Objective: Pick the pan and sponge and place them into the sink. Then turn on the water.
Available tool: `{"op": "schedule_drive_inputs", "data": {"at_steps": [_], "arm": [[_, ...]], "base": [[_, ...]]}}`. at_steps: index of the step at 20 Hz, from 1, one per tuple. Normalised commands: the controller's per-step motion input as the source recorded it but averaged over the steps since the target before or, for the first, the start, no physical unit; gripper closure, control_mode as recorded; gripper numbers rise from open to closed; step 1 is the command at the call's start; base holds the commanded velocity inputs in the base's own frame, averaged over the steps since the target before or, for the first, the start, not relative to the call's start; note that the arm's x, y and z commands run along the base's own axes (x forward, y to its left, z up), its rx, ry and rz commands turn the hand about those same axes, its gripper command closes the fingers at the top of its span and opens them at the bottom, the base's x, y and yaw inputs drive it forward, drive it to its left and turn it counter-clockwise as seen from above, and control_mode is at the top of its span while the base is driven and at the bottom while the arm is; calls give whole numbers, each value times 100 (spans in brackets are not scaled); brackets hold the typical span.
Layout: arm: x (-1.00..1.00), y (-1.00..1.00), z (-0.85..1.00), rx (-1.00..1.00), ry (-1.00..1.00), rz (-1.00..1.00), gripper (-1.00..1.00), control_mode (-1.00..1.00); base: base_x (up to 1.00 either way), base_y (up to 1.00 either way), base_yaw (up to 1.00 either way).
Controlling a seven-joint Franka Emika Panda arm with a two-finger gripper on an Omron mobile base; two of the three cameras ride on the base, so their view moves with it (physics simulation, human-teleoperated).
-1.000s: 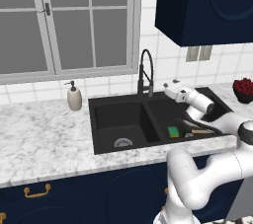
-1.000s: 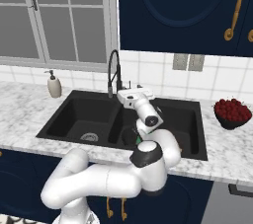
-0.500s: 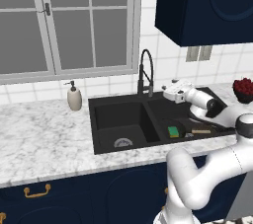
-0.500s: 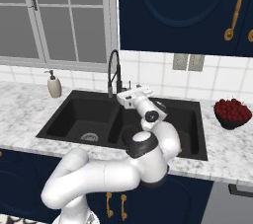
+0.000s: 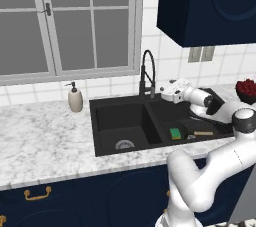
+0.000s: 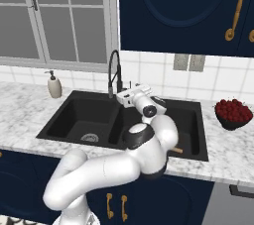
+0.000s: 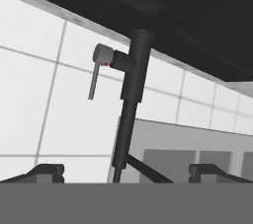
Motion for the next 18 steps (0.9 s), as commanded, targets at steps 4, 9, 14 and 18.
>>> {"op": "schedule_drive_inputs", "data": {"at_steps": [4,9,14,18], "arm": [[30,-26,-28,0,0,0,-100,-100],[34,-12,-24,0,0,0,-100,-100],[32,1,-16,0,0,0,-100,-100],[48,0,-27,0,0,0,-100,-100]], "base": [[0,0,0],[0,0,0],[0,0,0],[0,0,0]]}}
